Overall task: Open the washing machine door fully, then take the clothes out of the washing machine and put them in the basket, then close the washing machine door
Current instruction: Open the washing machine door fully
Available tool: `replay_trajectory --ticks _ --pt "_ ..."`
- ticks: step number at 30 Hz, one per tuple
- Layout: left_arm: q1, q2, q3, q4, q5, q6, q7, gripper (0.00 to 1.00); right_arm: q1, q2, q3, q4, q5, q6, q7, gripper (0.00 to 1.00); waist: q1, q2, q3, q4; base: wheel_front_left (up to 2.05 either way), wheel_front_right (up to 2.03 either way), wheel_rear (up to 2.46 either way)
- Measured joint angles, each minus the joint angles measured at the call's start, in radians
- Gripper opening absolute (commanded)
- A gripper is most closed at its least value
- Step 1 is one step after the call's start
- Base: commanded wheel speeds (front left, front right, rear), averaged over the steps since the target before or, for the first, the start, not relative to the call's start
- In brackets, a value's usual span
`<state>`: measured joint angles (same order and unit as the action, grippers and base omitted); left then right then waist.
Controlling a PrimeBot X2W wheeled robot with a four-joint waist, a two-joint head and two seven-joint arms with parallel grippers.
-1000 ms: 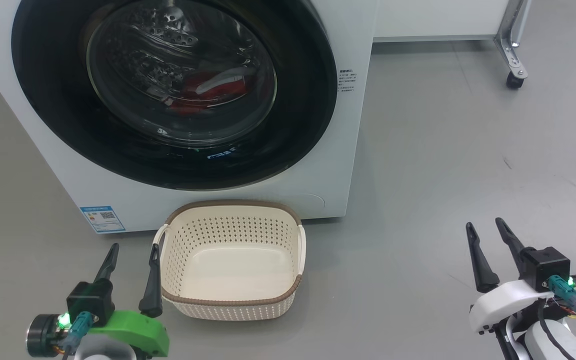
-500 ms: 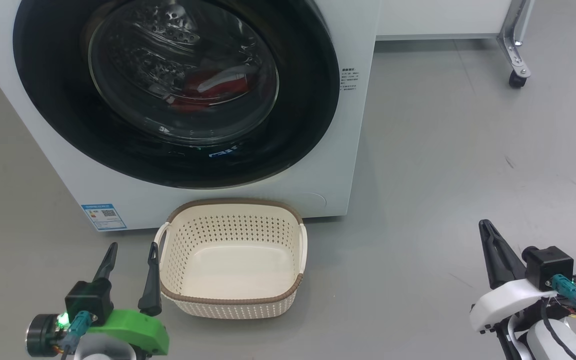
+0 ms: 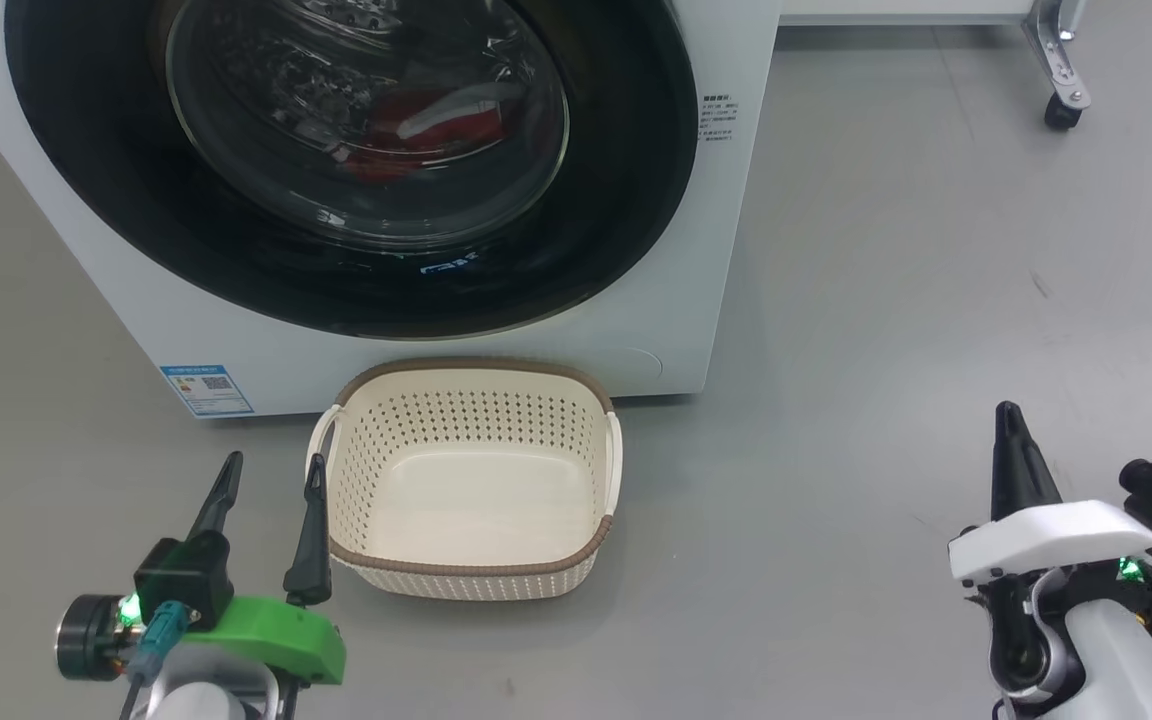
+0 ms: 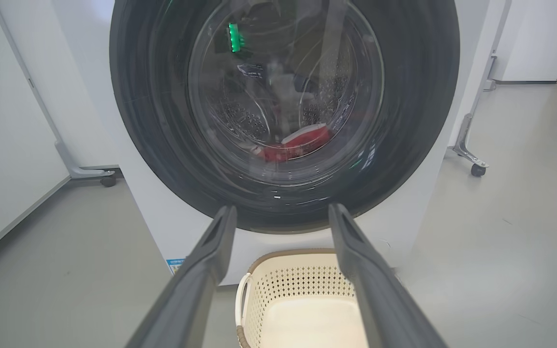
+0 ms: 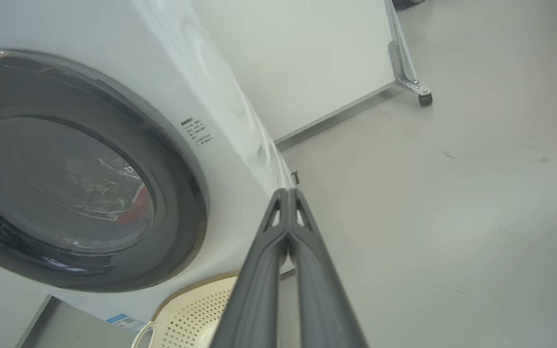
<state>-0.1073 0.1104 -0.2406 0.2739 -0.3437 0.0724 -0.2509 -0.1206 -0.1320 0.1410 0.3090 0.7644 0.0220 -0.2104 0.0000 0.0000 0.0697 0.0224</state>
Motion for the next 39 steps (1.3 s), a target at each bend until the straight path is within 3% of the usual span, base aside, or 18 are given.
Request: replay_trajectory --ticks 5,9,19,26,39 --pt "-0.025 -0.003 0.001 -0.021 0.003 -0.007 -0.001 1.00 -0.044 0.028 -0.054 0.001 0.131 0.040 0.053 0.00 0.0000 0.0000 0.030 0.006 0.00 0.00 0.00" --pt "-0.047 -0.006 0.002 -0.034 0.013 -0.008 -0.001 1.00 -0.107 0.074 -0.110 0.004 0.304 0.065 0.123 0.00 0.0000 0.0000 0.065 0.013 0.00 0.00 0.00" --pt "-0.107 -0.021 -0.004 -0.069 0.030 -0.026 -0.001 1.00 -0.317 0.068 -0.196 0.012 0.602 0.068 0.325 0.00 0.0000 0.0000 0.168 0.035 0.00 0.00 0.00" --pt "-0.162 -0.036 -0.015 -0.093 0.048 -0.036 -0.001 1.00 -0.470 0.049 -0.218 0.006 0.677 0.033 0.431 0.00 0.0000 0.0000 0.249 0.062 0.00 0.00 0.00" --pt "-0.255 -0.064 -0.021 -0.128 0.064 -0.052 -0.001 1.00 -0.730 -0.044 -0.188 -0.009 0.689 -0.044 0.578 0.00 0.0001 0.0000 0.397 0.133 0.00 0.00 0.00"
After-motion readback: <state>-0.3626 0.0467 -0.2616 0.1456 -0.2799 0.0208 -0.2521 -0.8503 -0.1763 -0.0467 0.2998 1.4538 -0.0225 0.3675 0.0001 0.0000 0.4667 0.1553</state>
